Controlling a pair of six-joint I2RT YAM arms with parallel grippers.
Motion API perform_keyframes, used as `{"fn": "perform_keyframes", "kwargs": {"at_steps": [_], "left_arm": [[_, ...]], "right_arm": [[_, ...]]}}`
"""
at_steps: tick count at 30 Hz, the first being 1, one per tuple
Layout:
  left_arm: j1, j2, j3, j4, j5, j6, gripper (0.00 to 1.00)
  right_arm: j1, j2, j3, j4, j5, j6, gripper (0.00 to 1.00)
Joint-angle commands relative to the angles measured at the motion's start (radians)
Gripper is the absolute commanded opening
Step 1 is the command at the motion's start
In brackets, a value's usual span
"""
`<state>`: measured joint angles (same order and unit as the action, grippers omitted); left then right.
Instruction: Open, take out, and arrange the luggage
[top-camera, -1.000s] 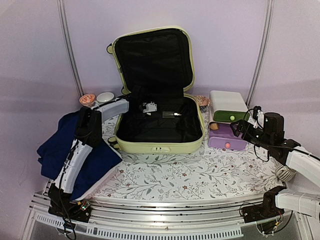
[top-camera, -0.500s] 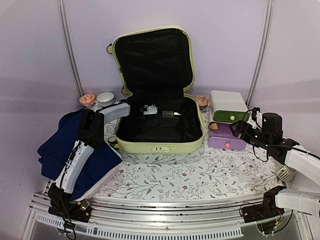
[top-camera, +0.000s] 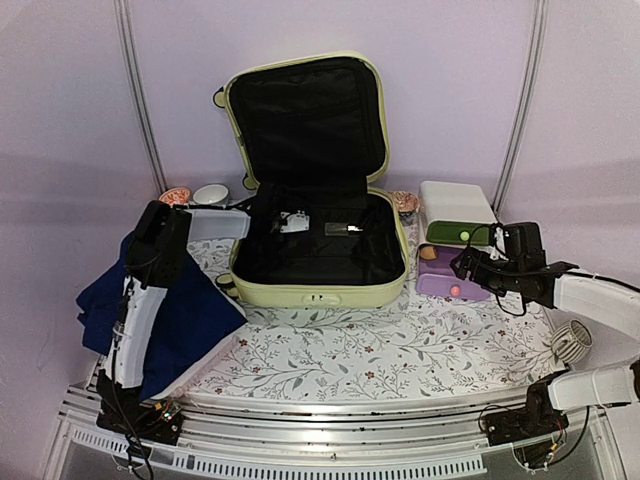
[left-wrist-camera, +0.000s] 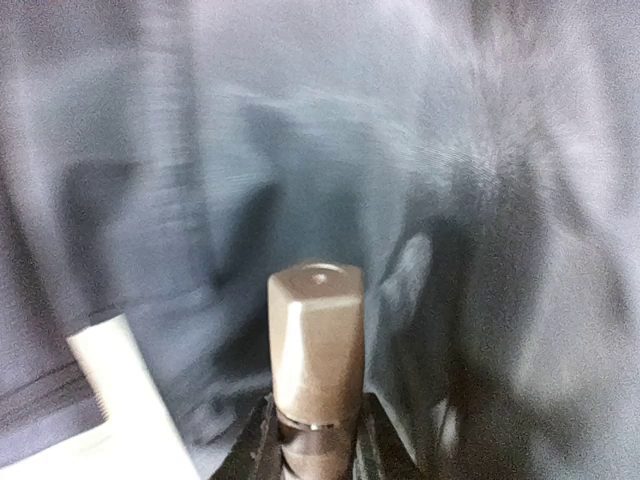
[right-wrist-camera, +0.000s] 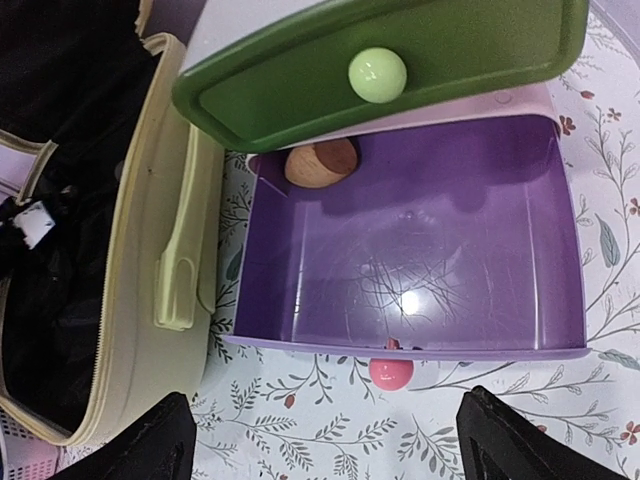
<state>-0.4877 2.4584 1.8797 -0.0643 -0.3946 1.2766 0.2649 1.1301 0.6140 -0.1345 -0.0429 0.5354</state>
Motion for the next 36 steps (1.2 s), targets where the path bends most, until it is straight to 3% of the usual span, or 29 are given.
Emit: {"fn": "perform_keyframes", "kwargs": {"at_steps": [1,9,14,17,21,24,29,36], "left_arm": [[-0.071,-0.192,-0.149,0.202,-0.032,-0.077,0.15],[-0.172,-0.413,-0.356,0.233,0.013,-0.289,0.14],[-0.239,-0.584,-0.440,0.185,0.280,-0.487,0.15],[-0.267,-0.658,-0.492,0.222,0.490,-0.615,0.15],[-0.279,-0.750,-0.604,0.363,0.797,-0.790,0.18],[-0.279,-0.774,-0.643,0.503,0.971,-0.958,0.19],[-0.282,-0.747,-0.643,0.723,1.159,-1.282,0.18],[-0.282,-0.663,-0.617,1.077,1.304,-1.784,0.14]], "right_arm": [[-0.001,0.049,0.009,-0.011,-0.008,-0.032,0.90],[0.040,0.176,-0.044,0.082,-0.019,-0.038,0.83],[0.056,0.163,-0.054,0.131,-0.046,-0.038,0.83],[0.061,0.091,-0.064,0.188,-0.158,-0.073,0.83],[0.099,-0.036,-0.077,0.295,-0.339,-0.181,0.79],[0.173,-0.123,-0.063,0.355,-0.394,-0.271,0.78],[0.323,-0.178,0.006,0.471,-0.462,-0.407,0.78],[0.356,-0.076,0.159,0.484,-0.508,-0.476,0.76]]}}
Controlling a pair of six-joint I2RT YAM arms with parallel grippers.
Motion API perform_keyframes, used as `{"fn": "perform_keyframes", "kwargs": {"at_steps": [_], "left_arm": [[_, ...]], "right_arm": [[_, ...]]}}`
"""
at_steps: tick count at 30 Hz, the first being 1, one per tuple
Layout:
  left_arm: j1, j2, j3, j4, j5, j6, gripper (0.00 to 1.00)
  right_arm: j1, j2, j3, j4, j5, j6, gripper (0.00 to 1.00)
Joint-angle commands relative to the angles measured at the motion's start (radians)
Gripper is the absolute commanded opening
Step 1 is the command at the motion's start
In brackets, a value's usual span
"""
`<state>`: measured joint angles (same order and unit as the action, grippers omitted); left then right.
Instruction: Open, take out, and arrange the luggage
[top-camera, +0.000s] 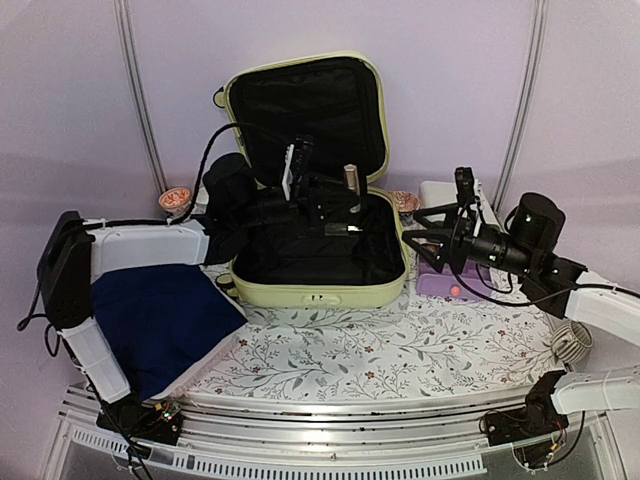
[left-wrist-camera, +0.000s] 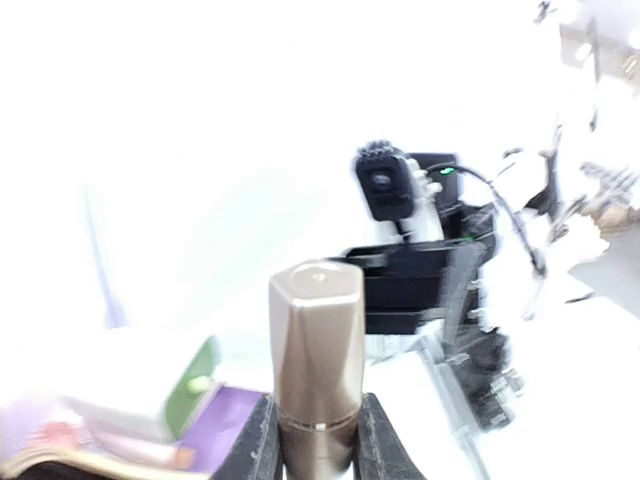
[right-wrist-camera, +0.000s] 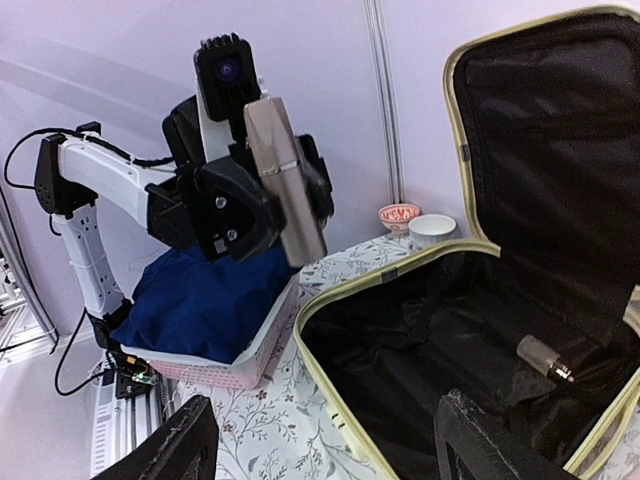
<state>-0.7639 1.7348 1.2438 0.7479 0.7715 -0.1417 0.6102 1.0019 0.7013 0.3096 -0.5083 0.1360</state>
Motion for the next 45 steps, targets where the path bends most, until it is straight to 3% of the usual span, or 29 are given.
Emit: {"fn": "perform_keyframes", "kwargs": {"at_steps": [1,6,15,28,42,45], "left_arm": [[-0.007,0.073,0.025,0.309,0.151,-0.423,0.14],[-0.016,0.107,0.027,0.421,0.185,-0.534,0.13],[-0.036,0.121,0.027,0.308,0.178,-0.451,0.13],[-0.047,0.118,0.061,0.089,0.161,-0.311,0.13],[-0.050,0.114,0.066,-0.004,0.149,-0.254,0.14],[-0.050,0.109,0.062,-0.017,0.143,-0.242,0.19]], "right_arm": [[0.013,0.066,0.087,0.035,-0.041,-0.086,0.75],[0.014,0.104,0.163,0.030,-0.054,-0.093,0.73],[0.022,0.249,0.353,-0.078,-0.147,-0.078,0.64],[0.057,0.310,0.414,-0.113,-0.231,-0.086,0.58],[0.062,0.359,0.444,-0.121,-0.272,-0.076,0.17],[0.062,0.359,0.442,-0.119,-0.264,-0.071,0.06]]}}
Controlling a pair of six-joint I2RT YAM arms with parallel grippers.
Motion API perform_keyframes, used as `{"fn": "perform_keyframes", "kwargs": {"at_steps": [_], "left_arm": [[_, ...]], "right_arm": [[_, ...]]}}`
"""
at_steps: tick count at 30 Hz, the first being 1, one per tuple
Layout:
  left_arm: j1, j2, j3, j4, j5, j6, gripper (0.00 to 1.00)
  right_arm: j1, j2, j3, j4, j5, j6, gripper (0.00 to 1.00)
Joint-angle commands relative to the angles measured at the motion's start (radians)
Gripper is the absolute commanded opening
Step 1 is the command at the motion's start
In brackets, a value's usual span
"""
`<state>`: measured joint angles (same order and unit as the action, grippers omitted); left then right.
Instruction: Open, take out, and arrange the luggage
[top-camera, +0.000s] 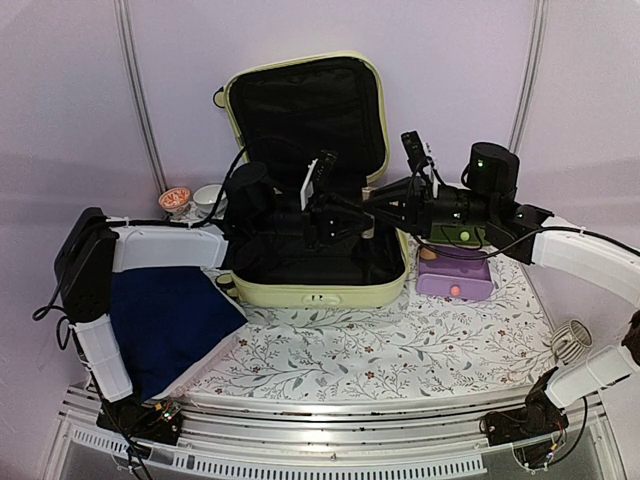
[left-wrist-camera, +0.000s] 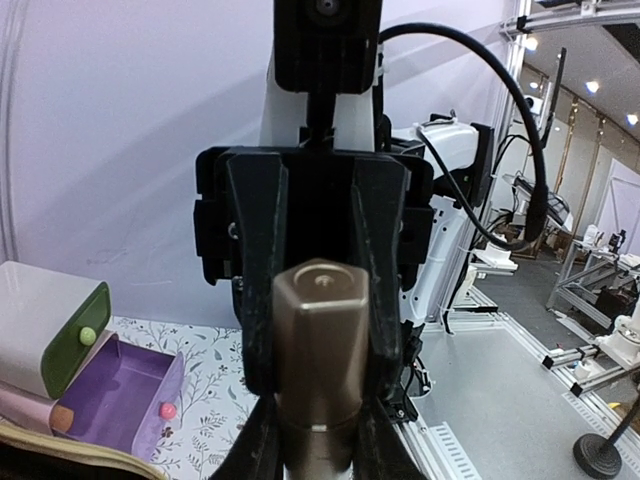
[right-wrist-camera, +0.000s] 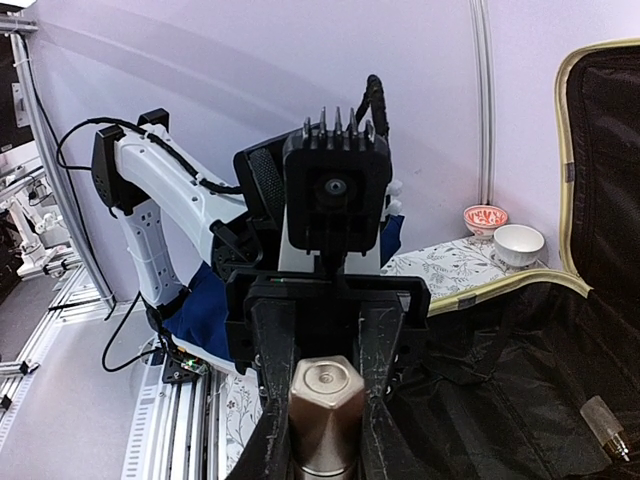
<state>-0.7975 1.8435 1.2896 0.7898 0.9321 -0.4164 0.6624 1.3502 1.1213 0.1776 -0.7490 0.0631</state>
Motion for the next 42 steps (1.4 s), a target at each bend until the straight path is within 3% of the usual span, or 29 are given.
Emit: {"fn": "perform_keyframes", "kwargs": {"at_steps": [1,5,6,7,8,12,15,19,23,27,36,42], "left_arm": [[-0.016,-0.004,0.011,-0.062,-0.024,0.036,0.22],[-0.016,-0.050,-0.046,-0.050,-0.105,0.057,0.52],[-0.014,-0.070,-0.069,-0.042,-0.148,0.065,0.66],[-0.011,-0.091,-0.091,-0.037,-0.168,0.078,0.88],[-0.008,-0.113,-0.110,-0.041,-0.200,0.094,0.98],[0.013,-0.191,-0.145,-0.158,-0.283,0.147,0.98],[0.018,-0.237,-0.117,-0.349,-0.364,0.208,0.98],[0.019,-0.295,-0.107,-0.514,-0.487,0.286,0.98],[0.026,-0.333,-0.136,-0.566,-0.609,0.281,0.98],[0.042,-0.339,-0.127,-0.604,-0.615,0.251,0.98],[0.042,-0.345,-0.154,-0.591,-0.597,0.237,0.98],[0.042,-0.363,-0.166,-0.613,-0.594,0.267,0.98]], "right_arm": [[0.011,0.008,0.021,0.013,-0.015,0.004,0.05],[0.009,-0.022,-0.007,0.013,0.059,0.008,0.05],[0.009,-0.037,-0.019,0.009,0.094,0.009,0.05],[0.010,-0.053,-0.033,0.001,0.127,0.007,0.05],[0.009,-0.073,-0.047,-0.013,0.167,0.000,0.05],[0.007,-0.151,-0.098,-0.134,0.390,-0.055,0.06],[0.006,-0.204,-0.162,-0.181,0.668,-0.098,0.09],[-0.001,-0.233,-0.266,-0.204,1.017,-0.085,0.04],[-0.063,-0.168,-0.302,-0.248,1.190,-0.035,0.03],[-0.086,-0.022,-0.248,-0.329,1.385,-0.017,0.03],[-0.090,0.293,-0.117,-0.338,1.555,-0.201,0.04],[-0.140,0.413,-0.080,-0.374,1.501,-0.249,0.08]]}}
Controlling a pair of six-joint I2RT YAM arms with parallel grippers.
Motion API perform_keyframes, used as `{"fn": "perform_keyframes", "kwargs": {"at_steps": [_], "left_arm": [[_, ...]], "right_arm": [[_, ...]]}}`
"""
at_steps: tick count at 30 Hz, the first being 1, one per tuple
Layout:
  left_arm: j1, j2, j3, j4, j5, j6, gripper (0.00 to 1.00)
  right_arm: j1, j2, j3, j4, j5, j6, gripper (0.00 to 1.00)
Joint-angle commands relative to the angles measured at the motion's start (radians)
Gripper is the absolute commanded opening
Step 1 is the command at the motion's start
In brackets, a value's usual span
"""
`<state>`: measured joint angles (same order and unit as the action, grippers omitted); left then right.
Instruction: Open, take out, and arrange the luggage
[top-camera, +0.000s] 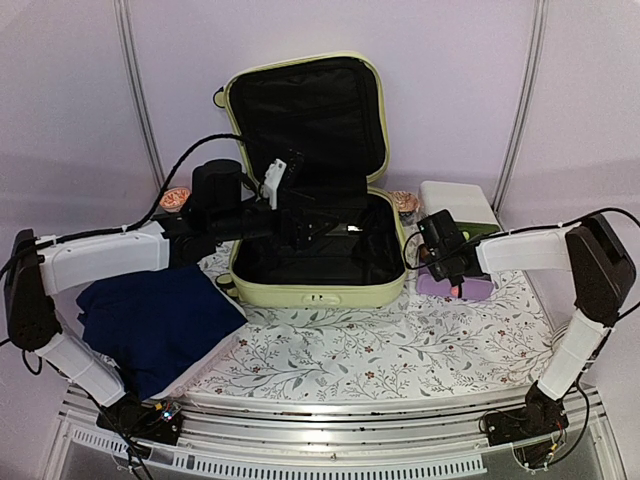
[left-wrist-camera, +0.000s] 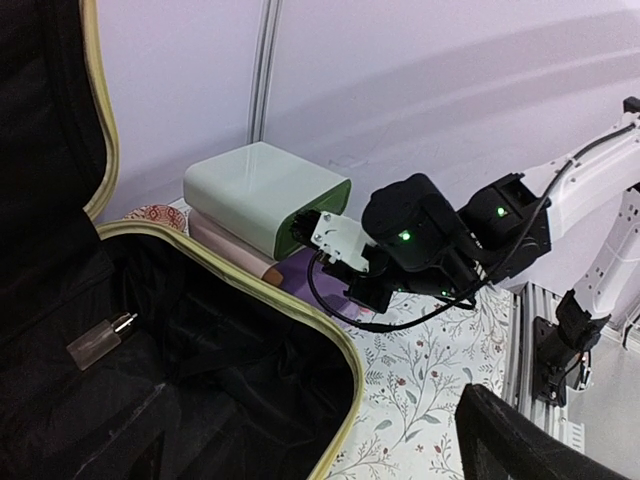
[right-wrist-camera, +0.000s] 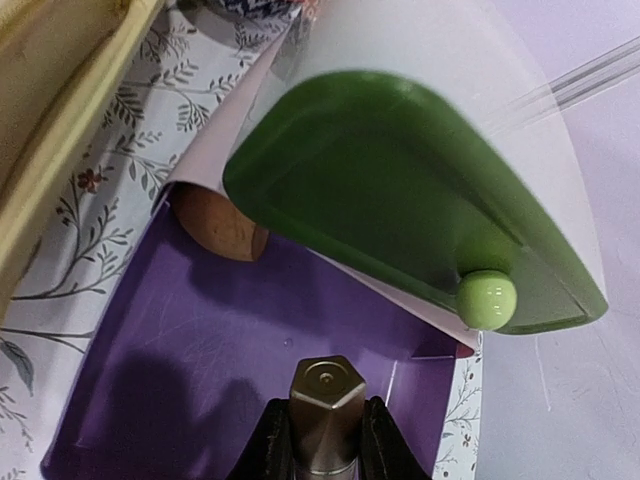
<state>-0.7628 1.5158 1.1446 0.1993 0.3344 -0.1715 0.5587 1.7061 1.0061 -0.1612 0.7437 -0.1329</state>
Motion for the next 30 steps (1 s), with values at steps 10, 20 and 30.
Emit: {"fn": "perform_keyframes", "kwargs": {"at_steps": [10,20,30], "left_arm": [[0.007,-0.060,-0.028,-0.020,-0.010,0.063,0.98],[0.009,-0.078,-0.023,-0.048,-0.027,0.082,0.98],[0.016,-0.132,-0.094,0.076,-0.287,-0.021,0.98]], "right_arm": [[-0.098,0.157,0.125,-0.157,-0.117,-0.143,0.36],[-0.095,0.022,0.173,-0.323,-0.214,-0.003,0.60],[-0.089,-0.345,-0.052,-0.333,-0.414,0.272,0.59]]}}
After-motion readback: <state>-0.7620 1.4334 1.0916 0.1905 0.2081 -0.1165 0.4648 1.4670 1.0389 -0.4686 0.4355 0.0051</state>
